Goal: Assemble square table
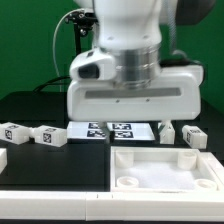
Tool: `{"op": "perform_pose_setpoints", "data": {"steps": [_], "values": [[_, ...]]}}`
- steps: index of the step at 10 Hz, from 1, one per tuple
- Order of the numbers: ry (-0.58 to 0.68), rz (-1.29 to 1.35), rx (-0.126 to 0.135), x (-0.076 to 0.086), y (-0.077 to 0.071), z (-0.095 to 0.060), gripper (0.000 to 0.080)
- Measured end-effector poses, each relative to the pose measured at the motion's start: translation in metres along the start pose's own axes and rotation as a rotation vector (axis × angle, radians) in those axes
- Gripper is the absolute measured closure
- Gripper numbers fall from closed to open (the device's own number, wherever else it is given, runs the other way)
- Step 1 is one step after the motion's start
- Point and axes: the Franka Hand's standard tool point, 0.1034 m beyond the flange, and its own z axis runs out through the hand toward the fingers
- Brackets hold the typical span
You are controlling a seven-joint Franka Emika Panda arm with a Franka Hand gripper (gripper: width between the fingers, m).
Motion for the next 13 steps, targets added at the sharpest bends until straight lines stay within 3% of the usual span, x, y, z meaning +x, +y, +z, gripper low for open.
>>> {"op": "perform_pose_setpoints", "data": {"steps": [4,5,7,8,9,10,12,13], "values": [[-0.006,-0.002,0.000,0.000,0.002,0.005,0.0150],[-0.054,0.011,0.001,-0.011,-0.006,0.012,0.0150],[-0.085,0.062,-0.011,-0.033,-0.047,0.015,0.0150],[-0.150,0.076,-0.037,-0.046,-0.067,0.014,0.0150],[-0.230,0.066,-0.045,-0.050,-0.076,0.010,0.0150],[-0.267,0.066,-0.043,-0.045,-0.073,0.011,0.0150],[-0.417,0.069,-0.056,-0.054,-0.072,0.015,0.0150],[-0.499,0.064,-0.068,-0.067,-0.088,0.023,0.0150]]}}
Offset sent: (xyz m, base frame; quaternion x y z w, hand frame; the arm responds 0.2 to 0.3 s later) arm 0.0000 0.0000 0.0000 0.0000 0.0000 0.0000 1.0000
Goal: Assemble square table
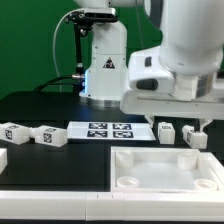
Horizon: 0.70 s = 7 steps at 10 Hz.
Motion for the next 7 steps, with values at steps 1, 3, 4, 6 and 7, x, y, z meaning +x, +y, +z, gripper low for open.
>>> {"op": "perform_pose_setpoints", "data": {"steps": [1,3,4,6,7], "values": [[-0.036,-0.031,-0.015,-0.012,-0.025,0.009,0.0150],[-0.140,-0.053,-0.039,-0.030,-0.033,0.014,0.0150],[-0.164,-0.047,-0.038,-0.025,-0.031,0.016,0.0150],[-0.157,-0.079,-0.034,-0.023,-0.033,0.016,0.0150],[-0.150,-0.129,-0.030,-0.020,-0.039,0.020,0.0150]]}}
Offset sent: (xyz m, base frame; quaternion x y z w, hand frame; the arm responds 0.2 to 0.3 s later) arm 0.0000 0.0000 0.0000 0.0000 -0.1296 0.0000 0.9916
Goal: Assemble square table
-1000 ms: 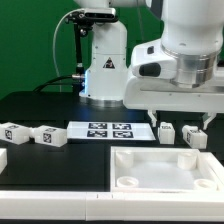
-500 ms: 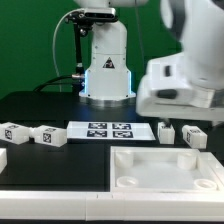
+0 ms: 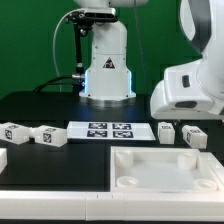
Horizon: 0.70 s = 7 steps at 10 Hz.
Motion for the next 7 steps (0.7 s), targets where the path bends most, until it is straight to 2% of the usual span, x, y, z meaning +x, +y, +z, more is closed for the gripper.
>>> {"op": "perform_pose_setpoints", "data": {"steps": [1,2,5,6,7], "values": [[0.047,-0.037,-0.009,0.002,-0.019,0.007,0.0150],[0.054,-0.076,-0.031,-0.005,-0.037,0.015,0.0150],[0.054,-0.065,-0.021,-0.001,-0.029,0.013,0.0150],[0.048,-0.054,-0.023,-0.002,-0.029,0.017,0.0150],[0.010,0.011,-0.034,-0.008,-0.028,0.032,0.0150]]}}
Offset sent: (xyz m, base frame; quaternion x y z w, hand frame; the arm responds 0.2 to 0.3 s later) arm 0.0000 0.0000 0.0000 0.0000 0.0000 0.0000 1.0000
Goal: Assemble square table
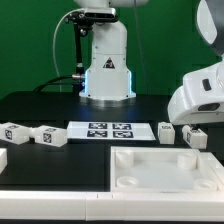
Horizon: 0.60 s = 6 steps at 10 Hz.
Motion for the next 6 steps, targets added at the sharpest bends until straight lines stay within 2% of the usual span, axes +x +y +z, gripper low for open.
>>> {"op": "perform_pose_setpoints", "data": {"steps": [1,2,5,6], "values": [[-0.083,0.030,0.013,-0.006,0.002,0.008,0.0150],[-0.105,0.044,0.038,0.000,0.006,0.004,0.0150],[-0.087,0.044,0.039,0.004,0.004,0.005,0.0150],[-0.099,0.067,0.041,0.003,0.005,0.010,0.0150]]}}
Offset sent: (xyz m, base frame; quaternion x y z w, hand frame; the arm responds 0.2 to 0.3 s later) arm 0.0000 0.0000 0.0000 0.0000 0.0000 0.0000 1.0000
